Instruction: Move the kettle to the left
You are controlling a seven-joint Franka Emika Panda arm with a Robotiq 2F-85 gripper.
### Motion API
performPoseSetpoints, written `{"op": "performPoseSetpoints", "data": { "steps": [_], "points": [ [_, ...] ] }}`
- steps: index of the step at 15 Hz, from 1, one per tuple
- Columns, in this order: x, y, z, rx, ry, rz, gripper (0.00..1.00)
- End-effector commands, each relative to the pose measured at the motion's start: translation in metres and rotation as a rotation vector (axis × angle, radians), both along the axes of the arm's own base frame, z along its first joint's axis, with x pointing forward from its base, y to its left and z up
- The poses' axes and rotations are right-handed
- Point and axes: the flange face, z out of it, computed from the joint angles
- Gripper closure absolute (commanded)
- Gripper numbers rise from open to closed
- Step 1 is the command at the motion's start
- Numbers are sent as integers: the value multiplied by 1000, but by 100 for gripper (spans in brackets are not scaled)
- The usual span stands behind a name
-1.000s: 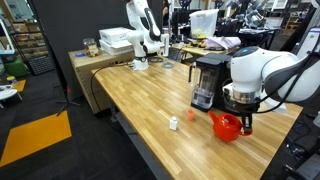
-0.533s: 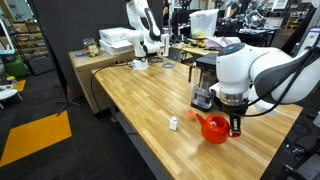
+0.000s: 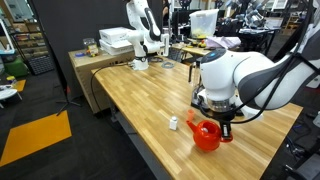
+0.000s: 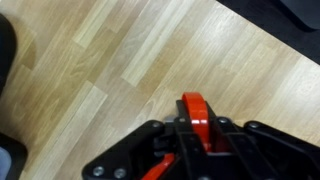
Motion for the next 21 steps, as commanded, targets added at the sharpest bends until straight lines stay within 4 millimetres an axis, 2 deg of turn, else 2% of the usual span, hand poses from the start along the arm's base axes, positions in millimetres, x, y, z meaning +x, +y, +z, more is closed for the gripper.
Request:
{"op": "performPoseSetpoints", "data": {
  "steps": [1, 6, 12, 21],
  "points": [
    [0, 15, -3, -23, 27, 12, 96],
    [-2, 36, -7, -17, 37, 53, 96],
    [-2, 46, -12, -9, 53, 73, 96],
    [-19, 65, -19, 5, 113, 118, 96]
  ]
}}
